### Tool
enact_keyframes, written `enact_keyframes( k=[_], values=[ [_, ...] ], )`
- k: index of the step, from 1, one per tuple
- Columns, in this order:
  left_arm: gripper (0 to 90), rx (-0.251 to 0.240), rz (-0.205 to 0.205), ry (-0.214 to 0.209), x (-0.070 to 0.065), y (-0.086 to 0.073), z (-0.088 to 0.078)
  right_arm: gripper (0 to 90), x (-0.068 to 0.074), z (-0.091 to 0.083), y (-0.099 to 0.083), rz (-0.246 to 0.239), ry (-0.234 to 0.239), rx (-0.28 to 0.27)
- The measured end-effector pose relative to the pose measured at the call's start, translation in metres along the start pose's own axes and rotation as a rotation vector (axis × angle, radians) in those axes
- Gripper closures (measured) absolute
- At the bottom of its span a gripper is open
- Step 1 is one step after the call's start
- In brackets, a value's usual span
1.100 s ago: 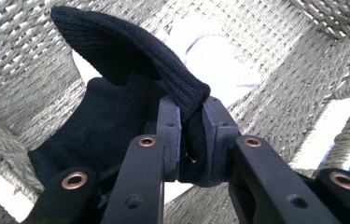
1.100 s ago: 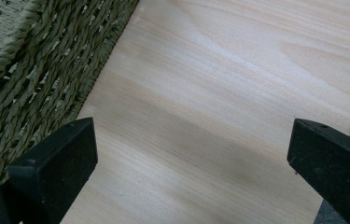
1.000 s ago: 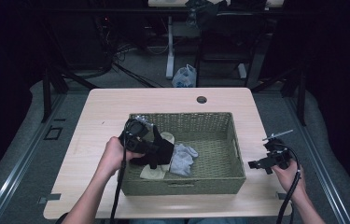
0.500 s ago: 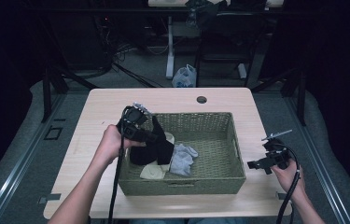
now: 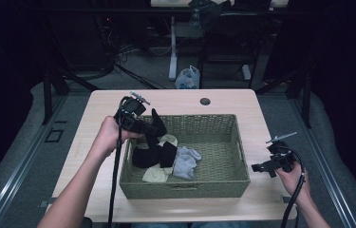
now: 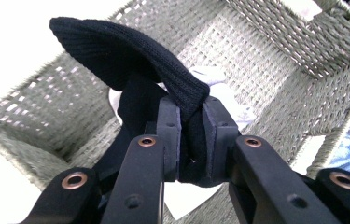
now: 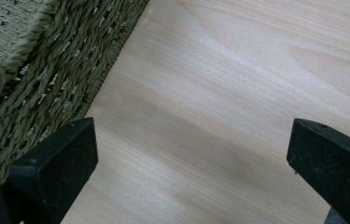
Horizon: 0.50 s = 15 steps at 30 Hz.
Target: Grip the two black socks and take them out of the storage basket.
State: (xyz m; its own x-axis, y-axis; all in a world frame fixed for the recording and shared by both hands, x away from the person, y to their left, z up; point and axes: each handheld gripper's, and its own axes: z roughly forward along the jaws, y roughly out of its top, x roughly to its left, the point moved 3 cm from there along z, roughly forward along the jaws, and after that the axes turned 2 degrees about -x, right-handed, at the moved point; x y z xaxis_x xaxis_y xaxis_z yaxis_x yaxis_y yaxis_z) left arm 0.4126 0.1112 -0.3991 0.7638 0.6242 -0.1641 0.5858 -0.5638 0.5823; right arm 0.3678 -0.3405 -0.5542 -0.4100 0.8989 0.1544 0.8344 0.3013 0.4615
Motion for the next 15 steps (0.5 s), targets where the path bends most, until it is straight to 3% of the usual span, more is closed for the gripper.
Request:
enact_keyframes(
  k=[8,15],
  values=[
    [79.4,-0.024,0.005,0.040,0.006,0.010,-0.023,1.2,0.000,0.000,0.000,0.000,0.002,-0.006],
    [79.4,-0.044,-0.017,0.080,0.017,0.011,-0.041,1.2,0.000,-0.001,0.000,0.001,-0.002,-0.002]
  ],
)
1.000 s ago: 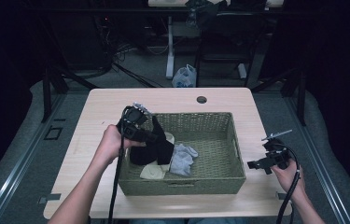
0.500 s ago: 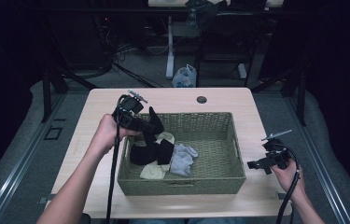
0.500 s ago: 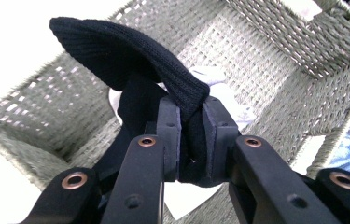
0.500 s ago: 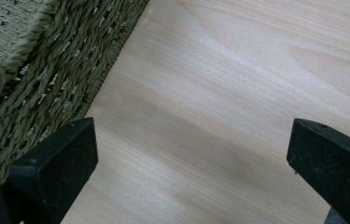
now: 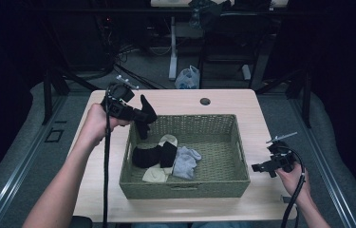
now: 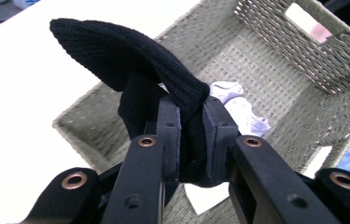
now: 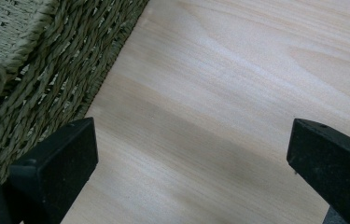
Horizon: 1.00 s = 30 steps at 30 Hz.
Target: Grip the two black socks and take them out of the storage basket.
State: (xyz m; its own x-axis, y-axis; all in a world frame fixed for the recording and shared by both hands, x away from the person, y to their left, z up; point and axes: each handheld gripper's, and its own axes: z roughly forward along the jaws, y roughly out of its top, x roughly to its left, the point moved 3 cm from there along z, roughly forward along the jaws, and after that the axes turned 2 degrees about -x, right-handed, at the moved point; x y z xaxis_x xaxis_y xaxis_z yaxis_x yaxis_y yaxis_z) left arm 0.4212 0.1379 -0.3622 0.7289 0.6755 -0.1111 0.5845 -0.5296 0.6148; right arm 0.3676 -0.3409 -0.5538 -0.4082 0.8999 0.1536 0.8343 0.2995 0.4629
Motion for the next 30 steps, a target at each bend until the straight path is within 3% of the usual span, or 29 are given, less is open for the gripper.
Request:
enact_keyframes(
  k=[3,14,15,17,19,30],
  values=[
    [79.4,0.000,-0.008,0.017,0.006,-0.001,-0.007,1.2,0.001,0.001,0.000,0.008,0.003,-0.020],
    [79.4,-0.010,-0.060,0.077,0.027,-0.016,-0.032,1.2,0.001,0.000,0.000,-0.006,0.002,-0.001],
    [79.4,-0.010,-0.066,0.079,0.029,-0.018,-0.034,1.2,0.002,0.002,0.000,0.013,0.007,-0.029],
    [79.4,-0.010,-0.078,0.089,0.033,-0.022,-0.038,1.2,0.001,0.000,0.000,-0.016,0.004,0.013],
    [79.4,-0.009,-0.085,0.100,0.037,-0.026,-0.041,1.2,0.001,0.000,0.000,-0.007,0.004,0.001],
    [79.5,0.004,-0.148,0.147,0.058,-0.049,-0.048,1.2,0.001,0.000,-0.001,-0.011,0.000,0.008]
  ],
)
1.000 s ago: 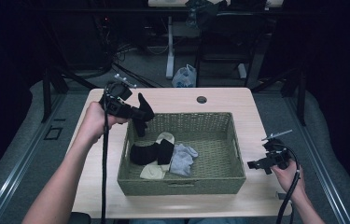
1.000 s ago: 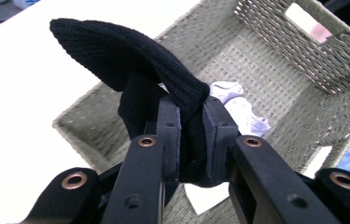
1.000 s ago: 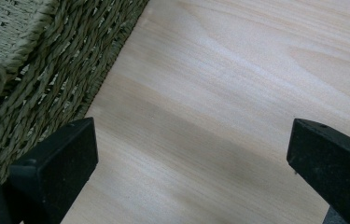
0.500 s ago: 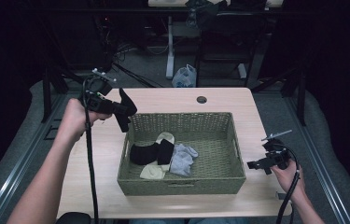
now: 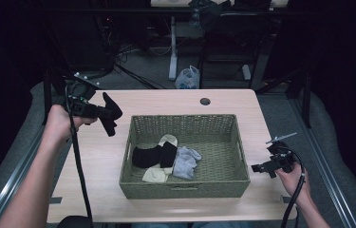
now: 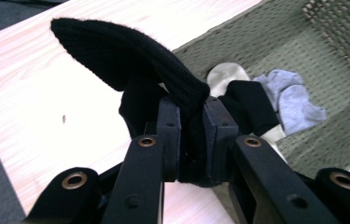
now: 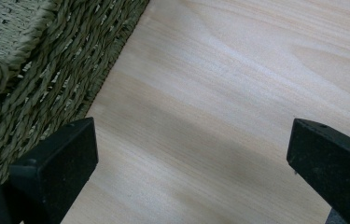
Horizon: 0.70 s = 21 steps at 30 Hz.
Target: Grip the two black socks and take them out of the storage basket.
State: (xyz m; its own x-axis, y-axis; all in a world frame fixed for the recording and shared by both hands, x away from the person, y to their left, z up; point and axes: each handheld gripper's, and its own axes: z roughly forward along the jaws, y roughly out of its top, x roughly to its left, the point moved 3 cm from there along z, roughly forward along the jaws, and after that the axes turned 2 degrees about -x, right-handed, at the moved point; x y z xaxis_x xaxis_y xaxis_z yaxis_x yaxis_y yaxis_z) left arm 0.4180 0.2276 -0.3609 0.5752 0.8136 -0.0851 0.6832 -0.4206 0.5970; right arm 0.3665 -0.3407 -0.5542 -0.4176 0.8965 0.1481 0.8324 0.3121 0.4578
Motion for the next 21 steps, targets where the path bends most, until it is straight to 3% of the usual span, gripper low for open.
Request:
enact_keyframes(
  k=[21],
  values=[
    [79.7,0.040,-0.115,0.053,0.035,-0.034,0.021,1.2,0.002,0.001,0.002,0.002,0.003,-0.012]
  ],
)
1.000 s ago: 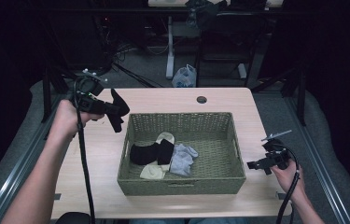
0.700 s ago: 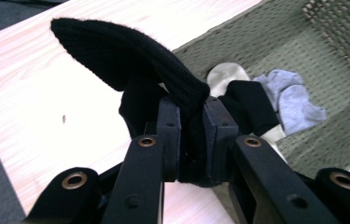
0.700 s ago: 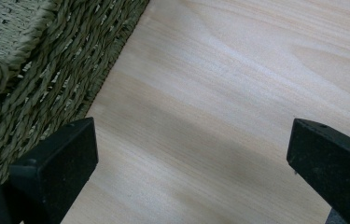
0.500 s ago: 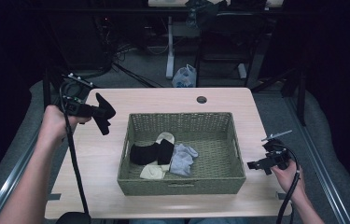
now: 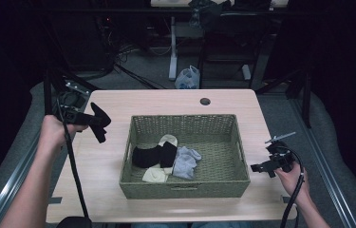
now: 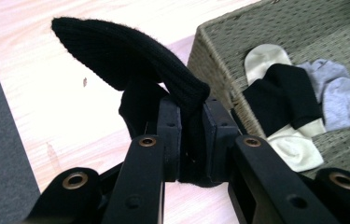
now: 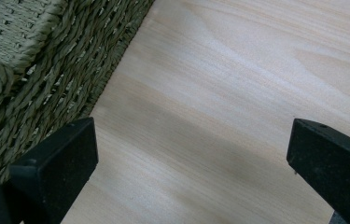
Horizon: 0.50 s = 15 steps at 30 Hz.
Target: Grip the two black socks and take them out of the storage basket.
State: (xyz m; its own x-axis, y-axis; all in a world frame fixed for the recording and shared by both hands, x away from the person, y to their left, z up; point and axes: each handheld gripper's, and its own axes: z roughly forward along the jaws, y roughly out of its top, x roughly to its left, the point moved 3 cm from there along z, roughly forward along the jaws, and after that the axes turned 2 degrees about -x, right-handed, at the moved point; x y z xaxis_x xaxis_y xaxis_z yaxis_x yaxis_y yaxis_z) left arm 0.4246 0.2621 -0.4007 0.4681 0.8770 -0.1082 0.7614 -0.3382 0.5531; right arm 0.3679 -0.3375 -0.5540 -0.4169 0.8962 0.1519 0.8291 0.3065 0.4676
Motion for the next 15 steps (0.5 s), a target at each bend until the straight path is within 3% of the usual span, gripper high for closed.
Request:
enact_keyframes(
  k=[15],
  values=[
    [79.8,0.042,-0.061,-0.001,0.015,-0.017,0.032,1.2,-0.002,-0.002,-0.003,0.002,0.003,0.008]
  ],
)
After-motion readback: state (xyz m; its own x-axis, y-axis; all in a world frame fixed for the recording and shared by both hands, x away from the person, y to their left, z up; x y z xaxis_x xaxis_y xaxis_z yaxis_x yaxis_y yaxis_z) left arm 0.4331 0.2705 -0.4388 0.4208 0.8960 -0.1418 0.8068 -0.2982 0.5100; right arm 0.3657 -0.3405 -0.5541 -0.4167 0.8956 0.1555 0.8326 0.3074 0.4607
